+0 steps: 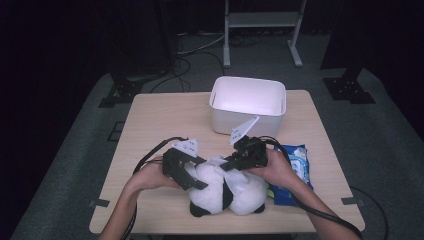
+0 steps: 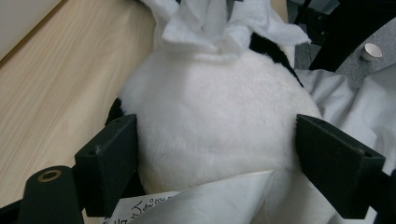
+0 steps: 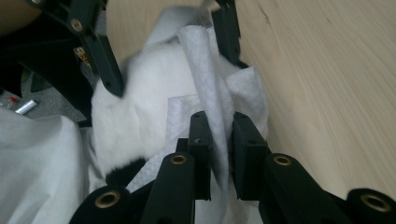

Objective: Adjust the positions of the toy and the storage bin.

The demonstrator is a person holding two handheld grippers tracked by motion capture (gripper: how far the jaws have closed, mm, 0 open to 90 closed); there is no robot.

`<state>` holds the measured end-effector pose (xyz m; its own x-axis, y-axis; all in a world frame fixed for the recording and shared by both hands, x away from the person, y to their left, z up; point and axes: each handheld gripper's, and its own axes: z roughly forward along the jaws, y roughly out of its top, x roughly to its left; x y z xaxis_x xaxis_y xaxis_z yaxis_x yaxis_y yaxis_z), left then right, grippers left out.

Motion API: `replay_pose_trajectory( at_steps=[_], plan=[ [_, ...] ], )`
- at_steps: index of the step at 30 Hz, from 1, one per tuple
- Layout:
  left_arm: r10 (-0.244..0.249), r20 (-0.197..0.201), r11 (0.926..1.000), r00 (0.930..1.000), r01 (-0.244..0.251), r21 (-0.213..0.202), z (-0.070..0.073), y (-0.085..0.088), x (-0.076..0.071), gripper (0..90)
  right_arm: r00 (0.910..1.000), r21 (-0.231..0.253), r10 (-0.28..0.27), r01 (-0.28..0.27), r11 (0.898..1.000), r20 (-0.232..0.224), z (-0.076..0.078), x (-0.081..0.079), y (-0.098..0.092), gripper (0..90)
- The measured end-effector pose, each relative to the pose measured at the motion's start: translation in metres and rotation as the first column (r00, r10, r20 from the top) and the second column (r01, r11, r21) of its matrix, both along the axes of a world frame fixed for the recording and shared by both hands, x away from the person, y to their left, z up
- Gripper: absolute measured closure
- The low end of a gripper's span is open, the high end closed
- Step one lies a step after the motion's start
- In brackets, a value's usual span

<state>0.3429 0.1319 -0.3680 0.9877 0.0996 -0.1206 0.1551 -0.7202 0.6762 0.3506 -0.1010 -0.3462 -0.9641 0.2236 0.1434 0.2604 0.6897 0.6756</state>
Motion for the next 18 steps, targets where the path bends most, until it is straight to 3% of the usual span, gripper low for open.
replay_pose_trajectory(
  at_steps=[8, 18],
  plan=[
    [0.008, -0.011, 0.9999, 0.9999, -0.008, -0.007, -0.001, 0.001, 0.000, 15.2, 0.9995, -0.013, 0.032, -0.032, 0.999, 0.007, 0.007, 0.000, 0.019, 78.8],
    [0.001, -0.007, 0.9999, 1.0000, -0.001, 0.010, 0.001, 0.000, 0.002, 15.2, 0.9998, -0.060, -0.017, 0.017, 0.998, -0.007, 0.000, -0.002, -0.011, 78.7]
  ],
)
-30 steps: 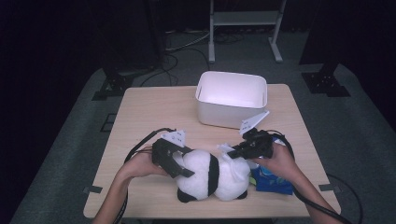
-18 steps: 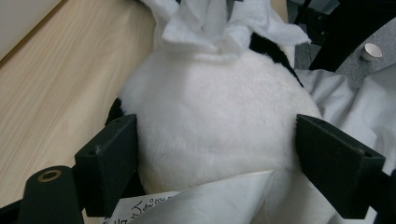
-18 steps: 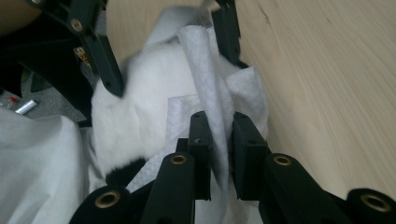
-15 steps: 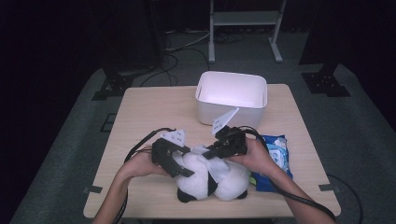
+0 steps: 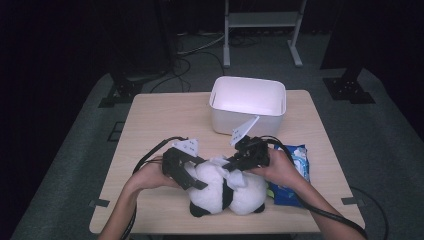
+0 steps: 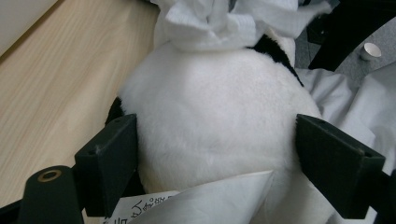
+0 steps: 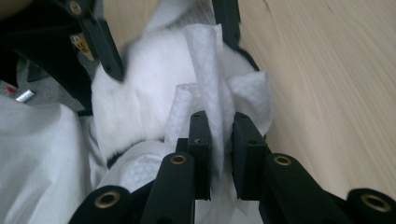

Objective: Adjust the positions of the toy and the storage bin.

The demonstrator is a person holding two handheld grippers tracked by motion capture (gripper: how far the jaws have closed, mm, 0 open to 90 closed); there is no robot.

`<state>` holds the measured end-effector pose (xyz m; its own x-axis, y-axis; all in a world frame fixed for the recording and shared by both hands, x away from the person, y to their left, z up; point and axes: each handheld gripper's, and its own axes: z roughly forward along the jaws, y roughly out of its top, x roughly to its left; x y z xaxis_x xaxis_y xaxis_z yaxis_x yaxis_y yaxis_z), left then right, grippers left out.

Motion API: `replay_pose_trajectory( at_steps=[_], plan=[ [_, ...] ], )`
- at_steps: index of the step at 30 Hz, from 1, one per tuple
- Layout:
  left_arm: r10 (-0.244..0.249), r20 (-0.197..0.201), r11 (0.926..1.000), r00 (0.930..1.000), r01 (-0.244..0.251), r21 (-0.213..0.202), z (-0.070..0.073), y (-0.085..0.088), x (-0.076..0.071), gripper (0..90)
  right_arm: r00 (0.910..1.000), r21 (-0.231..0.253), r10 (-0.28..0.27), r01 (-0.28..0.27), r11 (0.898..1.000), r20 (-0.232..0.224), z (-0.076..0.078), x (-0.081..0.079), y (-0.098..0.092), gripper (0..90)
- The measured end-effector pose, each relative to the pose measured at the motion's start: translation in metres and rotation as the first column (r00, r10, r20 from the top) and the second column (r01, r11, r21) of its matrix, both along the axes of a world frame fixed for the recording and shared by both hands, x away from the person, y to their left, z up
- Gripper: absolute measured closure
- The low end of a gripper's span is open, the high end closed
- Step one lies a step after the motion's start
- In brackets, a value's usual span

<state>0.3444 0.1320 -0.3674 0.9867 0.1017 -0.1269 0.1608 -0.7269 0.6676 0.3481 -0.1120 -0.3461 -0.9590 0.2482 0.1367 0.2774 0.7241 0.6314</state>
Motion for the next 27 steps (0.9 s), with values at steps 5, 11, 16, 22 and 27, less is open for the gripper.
replay_pose_trajectory(
  at_steps=[5, 11, 16, 22, 27],
  plan=[
    [0.000, -0.007, 1.0000, 1.0000, 0.000, -0.003, 0.000, 0.000, 0.000, 15.2, 0.9983, -0.019, -0.056, 0.055, 0.998, -0.015, -0.008, 0.000, -0.026, 78.5],
    [-0.011, -0.012, 0.9995, 0.9999, 0.011, 0.028, 0.005, -0.006, -0.001, 12.5, 0.9956, 0.024, -0.088, 0.089, 0.996, -0.033, -0.016, -0.006, -0.045, 78.5],
    [-0.006, -0.022, 0.9961, 0.9997, 0.008, 0.088, 0.011, -0.016, -0.002, 8.0, 0.9963, 0.038, -0.084, 0.085, 0.996, -0.021, -0.021, -0.012, -0.043, 78.6],
    [0.001, -0.030, 0.9906, 0.9996, 0.003, 0.137, 0.014, -0.027, 0.000, 3.9, 0.9968, 0.055, -0.078, 0.079, 0.995, -0.020, -0.023, -0.019, -0.045, 78.7],
    [0.006, -0.042, 0.9847, 0.9991, 0.001, 0.174, 0.012, -0.037, 0.003, 0.5, 0.9976, 0.053, -0.068, 0.069, 0.996, -0.011, -0.023, -0.022, -0.043, 78.8]
  ],
)
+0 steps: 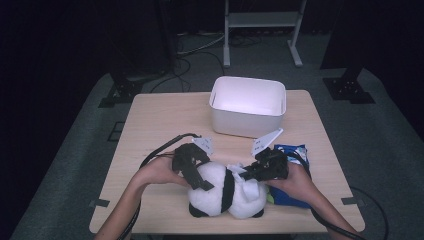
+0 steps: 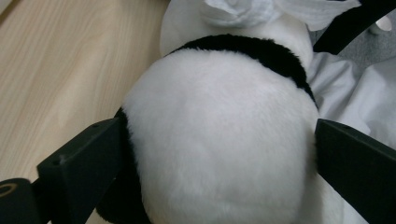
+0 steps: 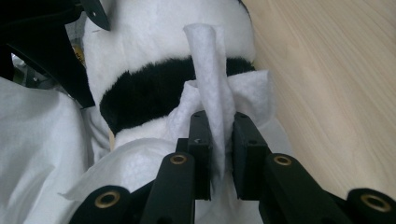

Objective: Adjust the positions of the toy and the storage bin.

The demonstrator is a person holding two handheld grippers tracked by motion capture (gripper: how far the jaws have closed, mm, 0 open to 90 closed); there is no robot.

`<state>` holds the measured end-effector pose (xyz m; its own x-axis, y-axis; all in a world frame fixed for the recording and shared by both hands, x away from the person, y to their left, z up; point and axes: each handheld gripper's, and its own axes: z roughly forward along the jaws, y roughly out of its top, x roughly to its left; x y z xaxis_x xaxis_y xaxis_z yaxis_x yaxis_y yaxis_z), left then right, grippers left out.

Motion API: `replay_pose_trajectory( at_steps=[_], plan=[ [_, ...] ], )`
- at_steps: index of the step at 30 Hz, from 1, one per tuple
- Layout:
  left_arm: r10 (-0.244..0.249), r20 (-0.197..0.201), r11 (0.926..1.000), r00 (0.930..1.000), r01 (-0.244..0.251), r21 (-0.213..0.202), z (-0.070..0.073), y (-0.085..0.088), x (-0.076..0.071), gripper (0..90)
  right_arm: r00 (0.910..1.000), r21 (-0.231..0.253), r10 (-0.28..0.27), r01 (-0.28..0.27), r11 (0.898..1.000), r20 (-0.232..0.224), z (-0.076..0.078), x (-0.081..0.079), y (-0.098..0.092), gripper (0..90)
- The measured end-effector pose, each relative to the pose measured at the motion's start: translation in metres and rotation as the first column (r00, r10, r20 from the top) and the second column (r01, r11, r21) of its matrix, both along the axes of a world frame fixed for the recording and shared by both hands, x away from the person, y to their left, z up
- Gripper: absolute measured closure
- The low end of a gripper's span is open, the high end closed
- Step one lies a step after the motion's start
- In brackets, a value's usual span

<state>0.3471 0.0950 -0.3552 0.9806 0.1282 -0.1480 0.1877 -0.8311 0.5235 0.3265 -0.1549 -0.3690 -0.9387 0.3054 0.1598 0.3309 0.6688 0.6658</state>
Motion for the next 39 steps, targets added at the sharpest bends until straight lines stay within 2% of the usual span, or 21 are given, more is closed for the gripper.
replay_pose_trajectory(
  at_steps=[8, 13, 16, 18, 22, 23, 24, 32, 34, 39],
  plan=[
    [0.001, -0.013, 0.9987, 0.9999, 0.000, 0.051, -0.004, -0.009, 0.004, 0.0, 0.9999, 0.001, 0.011, -0.011, 1.000, -0.001, -0.002, -0.001, 0.004, 78.9],
    [-0.020, 0.009, 0.9976, 0.9997, 0.020, 0.066, -0.007, -0.012, 0.002, 0.0, 0.9999, 0.003, 0.015, -0.015, 1.000, -0.006, -0.002, 0.000, 0.008, 78.9],
    [-0.035, 0.020, 0.9974, 0.9992, 0.034, 0.063, -0.007, -0.011, 0.003, 7.0, 0.9998, -0.001, 0.015, -0.015, 1.000, -0.010, -0.002, 0.000, 0.009, 78.8],
    [-0.035, 0.021, 0.9976, 0.9992, 0.033, 0.060, -0.007, -0.010, 0.003, 19.2, 0.9998, 0.000, 0.011, -0.011, 1.000, -0.014, -0.003, 0.002, 0.009, 78.8],
    [-0.043, 0.053, 0.9975, 0.9977, 0.040, 0.059, -0.005, -0.008, 0.003, 33.2, 0.9998, -0.002, 0.005, -0.005, 1.000, -0.017, -0.003, 0.005, 0.009, 78.8],
    [-0.044, 0.057, 0.9975, 0.9974, 0.041, 0.058, -0.005, -0.007, 0.003, 33.2, 0.9998, -0.002, 0.005, -0.005, 1.000, -0.017, -0.003, 0.005, 0.009, 78.8],
    [-0.047, 0.063, 0.9972, 0.9969, 0.043, 0.060, -0.004, -0.006, 0.003, 38.1, 0.9998, -0.001, 0.000, 0.000, 1.000, -0.021, -0.002, 0.008, 0.009, 78.6],
    [-0.044, 0.081, 0.9977, 0.9957, 0.040, 0.054, -0.001, -0.005, 0.010, 40.7, 0.9999, -0.007, -0.012, 0.012, 1.000, -0.012, 0.002, 0.018, 0.010, 77.9],
    [-0.051, 0.109, 0.9975, 0.9927, 0.045, 0.054, 0.002, -0.005, 0.013, 40.5, 0.9998, -0.008, -0.018, 0.017, 1.000, -0.010, 0.003, 0.022, 0.011, 77.9],
    [-0.080, 0.210, 0.9957, 0.9744, 0.067, 0.064, 0.010, -0.004, 0.017, 40.0, 0.9994, -0.002, -0.035, 0.035, 0.999, 0.009, 0.007, 0.031, 0.011, 78.5]
  ],
)
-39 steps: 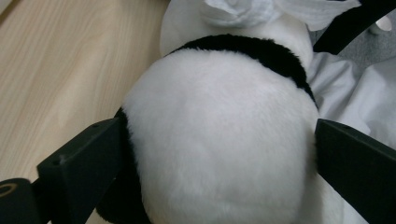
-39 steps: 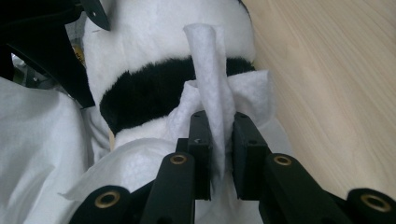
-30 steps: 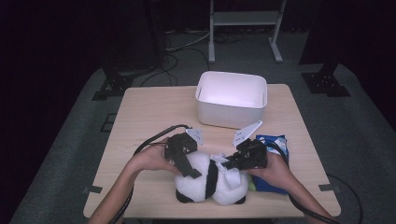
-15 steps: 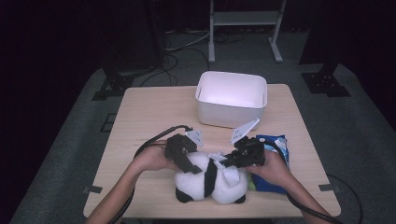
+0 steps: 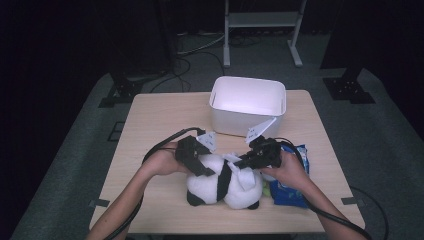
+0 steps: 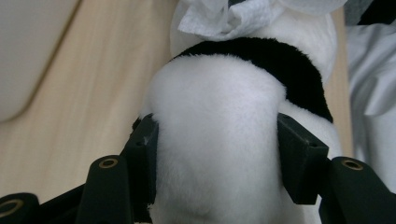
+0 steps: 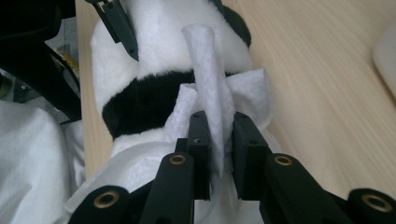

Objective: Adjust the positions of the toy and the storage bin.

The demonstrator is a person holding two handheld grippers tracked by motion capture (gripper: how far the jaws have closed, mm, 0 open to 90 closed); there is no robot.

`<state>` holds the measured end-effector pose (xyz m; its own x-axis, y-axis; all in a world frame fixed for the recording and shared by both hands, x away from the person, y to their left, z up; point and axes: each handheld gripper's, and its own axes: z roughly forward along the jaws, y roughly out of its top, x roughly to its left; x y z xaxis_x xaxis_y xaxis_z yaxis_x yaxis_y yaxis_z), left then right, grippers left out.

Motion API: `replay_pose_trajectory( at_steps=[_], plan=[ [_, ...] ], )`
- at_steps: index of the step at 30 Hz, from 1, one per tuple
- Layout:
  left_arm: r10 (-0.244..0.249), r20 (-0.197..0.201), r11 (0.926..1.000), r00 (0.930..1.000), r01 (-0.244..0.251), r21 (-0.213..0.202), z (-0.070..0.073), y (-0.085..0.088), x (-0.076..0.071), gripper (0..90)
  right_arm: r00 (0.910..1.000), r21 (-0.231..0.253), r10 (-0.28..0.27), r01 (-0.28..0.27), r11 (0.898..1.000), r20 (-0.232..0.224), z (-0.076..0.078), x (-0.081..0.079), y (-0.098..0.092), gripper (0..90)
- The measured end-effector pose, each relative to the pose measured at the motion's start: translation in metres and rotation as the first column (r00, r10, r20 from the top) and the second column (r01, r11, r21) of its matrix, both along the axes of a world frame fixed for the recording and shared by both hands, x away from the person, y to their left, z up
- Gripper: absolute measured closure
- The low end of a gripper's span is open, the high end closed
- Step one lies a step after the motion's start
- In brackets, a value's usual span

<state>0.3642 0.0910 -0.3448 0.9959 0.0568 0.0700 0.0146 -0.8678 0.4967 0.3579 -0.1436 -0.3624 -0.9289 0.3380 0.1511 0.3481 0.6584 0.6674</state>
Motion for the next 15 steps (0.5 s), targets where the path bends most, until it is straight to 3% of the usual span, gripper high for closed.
replay_pose_trajectory(
  at_steps=[4, 7, 12, 15],
  plan=[
    [-0.031, 0.093, 0.9992, 0.9952, 0.028, 0.029, 0.006, 0.000, 0.003, 39.9, 0.9999, 0.008, -0.014, 0.014, 1.000, -0.005, 0.002, 0.008, 0.003, 79.2],
    [-0.052, 0.132, 0.9981, 0.9899, 0.047, 0.040, 0.008, 0.002, 0.002, 39.7, 1.0000, 0.014, -0.008, 0.008, 1.000, -0.006, 0.002, 0.011, 0.004, 79.5],
    [-0.059, 0.139, 0.9982, 0.9885, 0.059, 0.005, 0.005, 0.007, -0.003, 38.6, 1.0000, 0.023, 0.006, -0.006, 1.000, 0.000, 0.005, 0.014, 0.009, 79.7],
    [-0.057, 0.138, 0.9982, 0.9888, 0.059, -0.010, 0.004, 0.008, -0.009, 36.4, 1.0000, 0.061, -0.003, 0.003, 0.998, 0.003, 0.009, 0.019, 0.014, 79.8]
  ],
)
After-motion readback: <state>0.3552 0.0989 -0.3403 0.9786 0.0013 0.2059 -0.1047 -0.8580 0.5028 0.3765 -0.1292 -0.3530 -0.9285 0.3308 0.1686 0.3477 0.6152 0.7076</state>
